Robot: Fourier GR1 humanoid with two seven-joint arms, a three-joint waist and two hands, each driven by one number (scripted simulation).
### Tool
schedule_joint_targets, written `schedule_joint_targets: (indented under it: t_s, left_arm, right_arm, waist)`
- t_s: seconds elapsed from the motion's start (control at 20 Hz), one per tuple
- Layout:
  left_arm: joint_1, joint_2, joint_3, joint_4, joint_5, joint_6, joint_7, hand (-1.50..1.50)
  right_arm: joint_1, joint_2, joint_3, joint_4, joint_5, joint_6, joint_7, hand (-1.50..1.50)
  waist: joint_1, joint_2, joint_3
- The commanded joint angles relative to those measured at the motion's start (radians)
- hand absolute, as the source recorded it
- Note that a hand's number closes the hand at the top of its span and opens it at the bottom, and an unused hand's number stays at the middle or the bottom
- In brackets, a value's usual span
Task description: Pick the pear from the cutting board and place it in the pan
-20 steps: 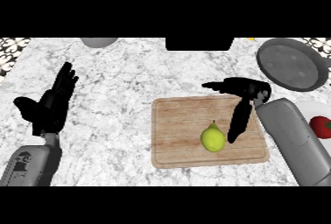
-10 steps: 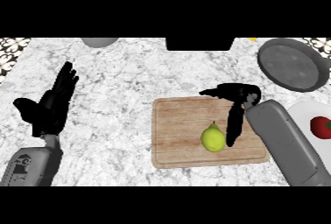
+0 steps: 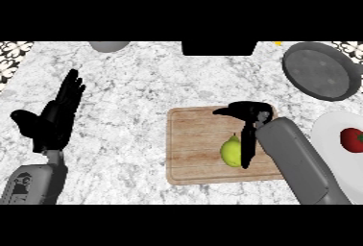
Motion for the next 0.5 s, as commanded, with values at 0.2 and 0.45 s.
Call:
schedule_joint_targets:
  t_s: [0.2,0.45]
  left_arm:
    - [-0.008,0.004,0.035,0.016,-0.008,-0.019,-0.016,0.00]
    - [0.001,-0.008,0.026,0.007,-0.013,-0.018,-0.017,0.00]
  right_arm:
    - [0.057,0.014,-0.010,-0.013,0.067,0.055,-0.027,-1.50]
    - [0.068,0.036,0.010,0.040,0.085,0.048,-0.104,1.50]
  waist:
    - [-0.004,0.000,0.000]
    - [-0.003,0.000,0.000]
